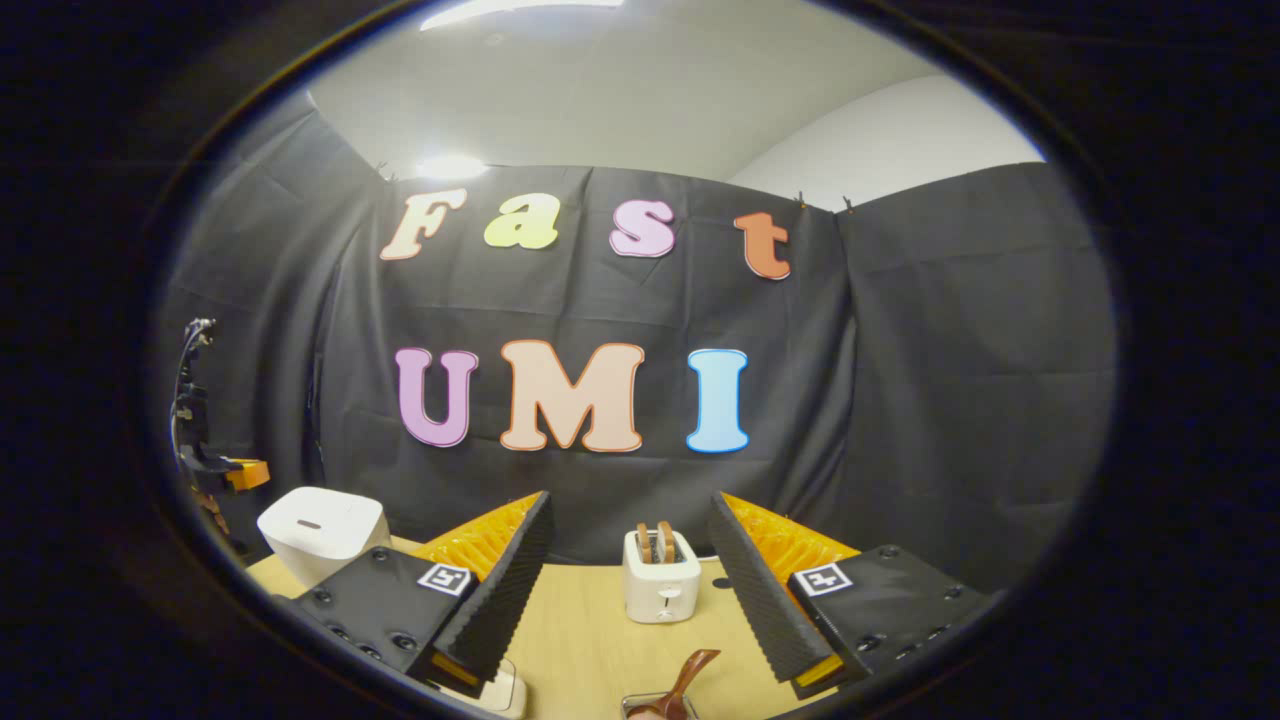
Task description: Close the left gripper, press the button to open the rice cooker; take a wooden spoon from the chopstick holder with the right hand, scoop a spoonful of rice and pour it into the rice cooker, then put the wooden spoon back into the chopstick holder.
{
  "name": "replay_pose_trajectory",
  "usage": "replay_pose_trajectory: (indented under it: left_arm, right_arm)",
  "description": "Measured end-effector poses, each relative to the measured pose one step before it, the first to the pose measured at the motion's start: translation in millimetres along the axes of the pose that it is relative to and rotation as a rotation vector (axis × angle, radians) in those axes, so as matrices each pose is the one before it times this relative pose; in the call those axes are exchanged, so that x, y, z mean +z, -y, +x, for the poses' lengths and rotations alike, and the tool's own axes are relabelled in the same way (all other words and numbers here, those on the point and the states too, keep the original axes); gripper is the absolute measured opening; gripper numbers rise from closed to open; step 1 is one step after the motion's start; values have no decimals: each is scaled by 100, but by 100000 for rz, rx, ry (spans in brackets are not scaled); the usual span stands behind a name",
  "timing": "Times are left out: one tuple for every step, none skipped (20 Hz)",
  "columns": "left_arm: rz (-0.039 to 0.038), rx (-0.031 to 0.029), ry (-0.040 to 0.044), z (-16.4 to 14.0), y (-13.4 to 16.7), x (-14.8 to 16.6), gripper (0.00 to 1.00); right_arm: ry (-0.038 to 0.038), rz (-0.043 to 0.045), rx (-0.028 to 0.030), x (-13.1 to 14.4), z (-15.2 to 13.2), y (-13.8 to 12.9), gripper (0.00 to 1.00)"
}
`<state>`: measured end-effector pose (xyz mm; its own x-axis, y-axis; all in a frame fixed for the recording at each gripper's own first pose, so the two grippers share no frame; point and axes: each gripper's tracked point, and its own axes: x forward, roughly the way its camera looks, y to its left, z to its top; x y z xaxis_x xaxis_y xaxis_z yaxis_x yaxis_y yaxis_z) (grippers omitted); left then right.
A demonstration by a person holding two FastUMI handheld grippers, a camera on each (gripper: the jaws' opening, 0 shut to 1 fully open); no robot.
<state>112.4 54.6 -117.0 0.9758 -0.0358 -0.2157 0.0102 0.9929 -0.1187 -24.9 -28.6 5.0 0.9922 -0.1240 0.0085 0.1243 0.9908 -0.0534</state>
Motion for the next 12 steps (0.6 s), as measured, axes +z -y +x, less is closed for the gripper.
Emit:
replay_pose_trajectory:
  left_arm:
    - [147,-125,-1227,678,-48,-639,0]
    - [266,-551,-1308,523,-37,-421,0]
    - [424,-145,-1017,653,-191,-587,0]
    - [285,116,-1100,546,-213,-466,0]
    - [258,90,-1054,489,-225,-575,0]
    - [39,37,-1415,474,-228,-590,0]
    - [489,53,-1396,515,-76,-469,0]
    - [357,99,-1735,477,-68,-610,0]
    - [15,108,-1366,530,-187,-618,0]
    - [-78,28,-1681,457,-161,-489,0]
    - [-85,-111,-1229,432,-58,-631,0]
    - [-110,118,-1245,326,-146,-546,0]
  right_arm:
    - [-250,-553,-371,-62,-185,-88,100]
    - [-620,-528,-395,-142,-117,25,100]
    - [-609,-332,-254,-259,21,67,100]
    - [-444,-241,-481,-57,-152,11,99]
    - [-296,-278,-623,-20,-88,197,98]
    - [-3,-247,-822,-16,-100,177,96]
    - [78,-173,-786,0,-87,155,96]
    - [-139,-141,-603,27,-59,112,96]
    - [-112,-54,-563,-103,28,-15,96]
    - [-296,-112,-616,-28,100,66,96]
    - [-504,-84,-430,-193,-20,42,96]
    - [-582,54,-122,-45,-79,-47,96]
